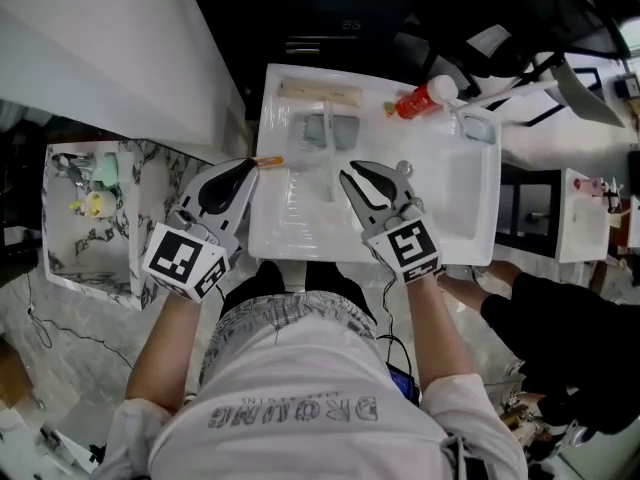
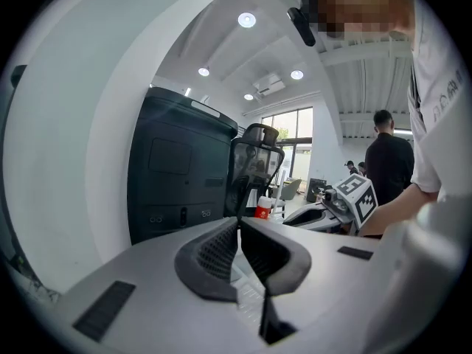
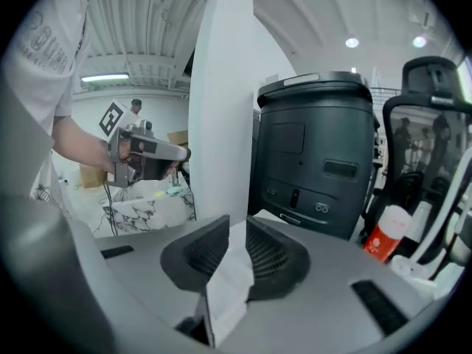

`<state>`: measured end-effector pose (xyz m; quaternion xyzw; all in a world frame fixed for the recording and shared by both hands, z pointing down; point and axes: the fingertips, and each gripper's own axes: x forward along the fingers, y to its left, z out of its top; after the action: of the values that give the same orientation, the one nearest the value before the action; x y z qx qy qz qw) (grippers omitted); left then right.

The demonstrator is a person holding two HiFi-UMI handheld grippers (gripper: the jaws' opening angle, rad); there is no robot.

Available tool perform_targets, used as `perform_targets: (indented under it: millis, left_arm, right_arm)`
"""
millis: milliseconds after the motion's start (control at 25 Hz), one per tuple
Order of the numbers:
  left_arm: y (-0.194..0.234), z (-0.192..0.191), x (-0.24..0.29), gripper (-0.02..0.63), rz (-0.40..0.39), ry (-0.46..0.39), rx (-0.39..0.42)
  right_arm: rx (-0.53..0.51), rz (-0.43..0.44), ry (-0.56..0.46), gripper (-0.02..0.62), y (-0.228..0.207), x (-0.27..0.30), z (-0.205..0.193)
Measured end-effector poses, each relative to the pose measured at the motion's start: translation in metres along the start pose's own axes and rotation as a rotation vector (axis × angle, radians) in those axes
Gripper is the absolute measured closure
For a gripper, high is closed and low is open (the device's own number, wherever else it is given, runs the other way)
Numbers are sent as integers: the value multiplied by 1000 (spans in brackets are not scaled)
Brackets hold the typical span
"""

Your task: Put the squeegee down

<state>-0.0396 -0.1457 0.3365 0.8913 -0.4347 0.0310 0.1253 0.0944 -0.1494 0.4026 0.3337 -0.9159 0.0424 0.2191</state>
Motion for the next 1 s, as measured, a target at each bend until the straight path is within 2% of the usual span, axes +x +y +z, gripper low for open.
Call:
perform_targets:
  millis: [240, 680, 1000]
  left_arm:
    - [-2, 10, 1, 580, -20, -14, 18]
    - [-7, 18, 5, 580, -47, -21, 32]
    - [-5, 19, 4, 580, -56, -18, 37]
  right_arm:
    - [24, -26, -25, 535, -5, -15, 12]
    - [74, -26, -83, 586, 0, -33, 26]
    - [114, -30, -93, 588, 0, -39, 28]
